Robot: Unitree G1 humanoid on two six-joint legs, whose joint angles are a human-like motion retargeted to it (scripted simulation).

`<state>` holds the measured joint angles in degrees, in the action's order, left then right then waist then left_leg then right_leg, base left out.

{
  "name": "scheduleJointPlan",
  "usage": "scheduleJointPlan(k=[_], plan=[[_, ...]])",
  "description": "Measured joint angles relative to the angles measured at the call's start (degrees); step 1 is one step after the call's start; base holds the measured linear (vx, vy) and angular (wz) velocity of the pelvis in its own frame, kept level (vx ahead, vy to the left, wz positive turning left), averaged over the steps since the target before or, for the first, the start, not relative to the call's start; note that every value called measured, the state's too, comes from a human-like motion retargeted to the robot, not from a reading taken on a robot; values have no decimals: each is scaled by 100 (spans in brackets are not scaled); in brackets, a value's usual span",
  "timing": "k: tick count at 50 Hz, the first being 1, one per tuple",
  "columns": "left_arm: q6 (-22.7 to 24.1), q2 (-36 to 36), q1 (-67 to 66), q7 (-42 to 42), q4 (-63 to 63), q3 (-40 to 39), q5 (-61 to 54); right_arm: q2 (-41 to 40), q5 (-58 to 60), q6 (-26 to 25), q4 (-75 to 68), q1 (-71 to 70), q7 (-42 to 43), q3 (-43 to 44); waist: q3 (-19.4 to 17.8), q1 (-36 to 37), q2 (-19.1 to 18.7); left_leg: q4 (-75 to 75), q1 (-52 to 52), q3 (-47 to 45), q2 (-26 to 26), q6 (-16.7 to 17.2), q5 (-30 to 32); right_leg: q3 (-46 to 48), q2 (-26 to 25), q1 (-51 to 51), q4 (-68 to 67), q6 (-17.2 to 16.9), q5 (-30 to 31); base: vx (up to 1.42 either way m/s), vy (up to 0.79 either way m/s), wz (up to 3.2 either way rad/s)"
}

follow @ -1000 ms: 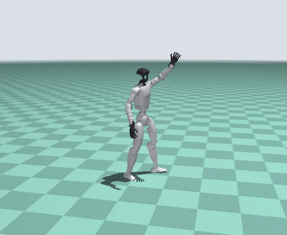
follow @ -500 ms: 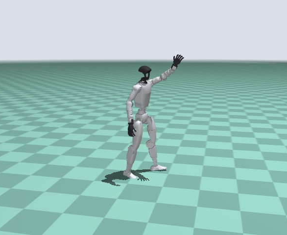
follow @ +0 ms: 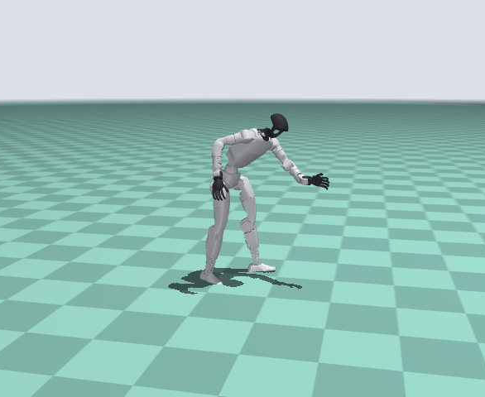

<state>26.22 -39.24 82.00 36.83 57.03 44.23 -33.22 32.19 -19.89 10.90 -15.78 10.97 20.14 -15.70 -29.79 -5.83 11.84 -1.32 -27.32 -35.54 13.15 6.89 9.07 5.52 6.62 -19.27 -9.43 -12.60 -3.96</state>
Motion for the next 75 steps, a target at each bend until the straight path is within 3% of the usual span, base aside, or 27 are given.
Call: scheduleJointPlan(k=[7, 13, 15, 17, 20, 25, 32, 40, 45, 47, 48, 56, 58, 63, 75], plan=[[505, 31, -646, 68, 348, -197, -1096, 554, 471, -121, 856, 549, 237, -43, 0, -436, 418, -38, -1576, -131, 65, 53, 218, -248, -76, -1342, 797, 119, 649, -9, 15, -42], [605, -26, -440, -64, 721, 122, -1589, 885, 294, -269, 959, 801, 148, 20, 0, -819, 604, 491, -3259, -100, 179, 98, 227, -452, -24, -2747, 1013, 475, 899, -8, 9, -23], [614, -95, -254, -108, 791, 254, -1746, 965, 97, -285, 993, 860, 126, 73, 0, -951, 616, 778, -3869, -57, 254, 121, 217, -496, -15, -3300, 857, 652, 850, -9, 7, -30], [797, -149, -36, -357, 908, 262, -1473, 784, -385, 334, 986, 904, 96, 35, 0, -967, 623, 2642, -5139, -35, 980, 61, -466, -513, -121, -4281, -135, 760, 345, -13, 7, -91], [790, -261, 357, -349, 922, 395, -1558, 785, -583, 460, 1021, 940, 165, 44, 0, -1042, 712, 3116, -5954, -37, 1184, 89, -482, -641, -145, -5357, -1052, 972, 2, -9, 2, -63], [709, -465, 878, -446, 1093, 783, -1734, 772, -1049, 736, 1040, 828, 376, -339, 0, -1375, 1208, 3278, -6263, -452, 1116, 122, -362, -1071, 37, -6439, -2262, 1165, -404, -6, -1, 49], [589, -689, 1355, -451, 1325, 1114, -1533, 904, -1053, 776, 1256, 647, 409, -453, 0, -1582, 1233, 2978, -6263, -605, 864, 91, -68, -1183, 185, -6866, -2811, 1166, -500, -4, -5, 57], [581, -892, 1518, -572, 1184, 1447, -1310, 538, -700, 692, 975, 391, 499, -429, 0, -875, 854, 2770, -5736, -73, 1158, 152, -91, -554, -194, -5736, -2046, 1136, -113, 7, -12, -45], [639, -953, 916, -514, 477, 1040, -1041, 470, -362, 411, 661, 606, 309, -127, 0, -478, 527, 2335, -4439, 18, 1038, 181, -97, -261, -220, -4310, -1600, 1023, -89, 10, -12, 47], [444, -1099, 747, -295, -44, 959, -1381, 662, -76, -285, 566, 623, 247, 89, 5, -377, 330, 574, -3233, 111, 456, 230, 615, -200, -276, -3279, -570, 1175, 255, 17, -15, 59], [413, -1146, 660, -298, -231, 874, -1288, 619, -2, -338, 504, 628, 212, 122, 20, -320, 302, 422, -2919, 94, 416, 221, 633, -165, -280, -2990, -496, 1149, 235, 14, -13, 38], [-214, -1374, 104, 107, -1336, 292, -72, 259, 581, -583, -326, 574, 243, 354, 795, -114, -67, 52, -1039, 39, 249, 155, 347, 69, -239, -993, 1, 824, 55, 16, -10, 24], [-371, -1379, 139, 190, -1435, 205, 216, 139, 603, -569, -542, 511, 305, 426, 1000, -78, -156, 41, -646, 13, 179, 130, 232, 162, -157, -615, -44, 603, -23, 19, -7, 21], [-613, -1372, 470, 168, -1596, 157, 316, -64, 374, -624, -975, 335, 317, 531, 1368, 96, -536, -51, 299, -1, 88, 96, 78, 233, -121, 424, 212, 433, 42, 18, -4, 14], [-1064, -1095, 2076, -956, -338, 925, -390, -182, 186, -747, -1814, 224, -210, 289, 2357, 344, -1164, -171, 1666, 100, -348, 167, -256, 564, 266, 1847, 107, -149, -317, 13, -1, 21]])
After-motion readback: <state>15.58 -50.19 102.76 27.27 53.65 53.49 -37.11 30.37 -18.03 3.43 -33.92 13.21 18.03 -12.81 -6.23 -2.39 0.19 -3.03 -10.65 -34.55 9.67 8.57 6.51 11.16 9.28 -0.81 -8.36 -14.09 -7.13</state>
